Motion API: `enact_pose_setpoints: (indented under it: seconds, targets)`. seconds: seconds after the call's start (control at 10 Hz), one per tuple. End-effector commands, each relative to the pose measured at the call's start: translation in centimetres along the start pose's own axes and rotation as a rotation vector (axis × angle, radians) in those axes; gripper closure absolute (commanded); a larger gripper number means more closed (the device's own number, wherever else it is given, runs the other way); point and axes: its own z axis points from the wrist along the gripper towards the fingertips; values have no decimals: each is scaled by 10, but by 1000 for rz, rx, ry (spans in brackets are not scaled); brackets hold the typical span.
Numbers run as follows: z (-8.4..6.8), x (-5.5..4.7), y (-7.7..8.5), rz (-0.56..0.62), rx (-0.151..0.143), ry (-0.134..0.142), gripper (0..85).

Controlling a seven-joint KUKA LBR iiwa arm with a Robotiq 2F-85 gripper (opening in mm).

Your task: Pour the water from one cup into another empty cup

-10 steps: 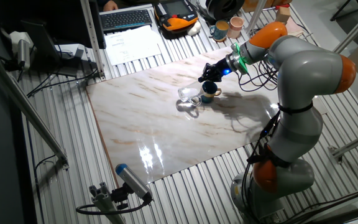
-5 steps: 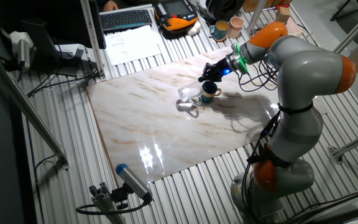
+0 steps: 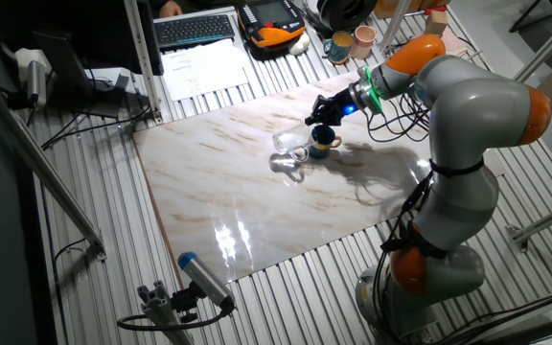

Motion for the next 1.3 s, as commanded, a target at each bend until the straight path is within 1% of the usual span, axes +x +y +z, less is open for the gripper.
enact_pose_setpoints:
  seconds: [0.0, 0.2, 0.5, 0.6, 0.7, 1.0, 1.1, 1.2]
  targets:
    - [-1, 1, 2, 2, 1, -1, 850]
    - [-5, 4, 7, 7, 6, -2, 850]
    - [-8, 4, 8, 16, -18, 2, 850]
    - [-10, 4, 9, 28, -37, 3, 850]
    - [-11, 4, 11, 27, -32, 3, 850]
    - [-16, 4, 18, 38, -31, 2, 850]
    - [-17, 3, 19, 41, -33, 2, 850]
    - [-18, 3, 19, 51, -50, 3, 850]
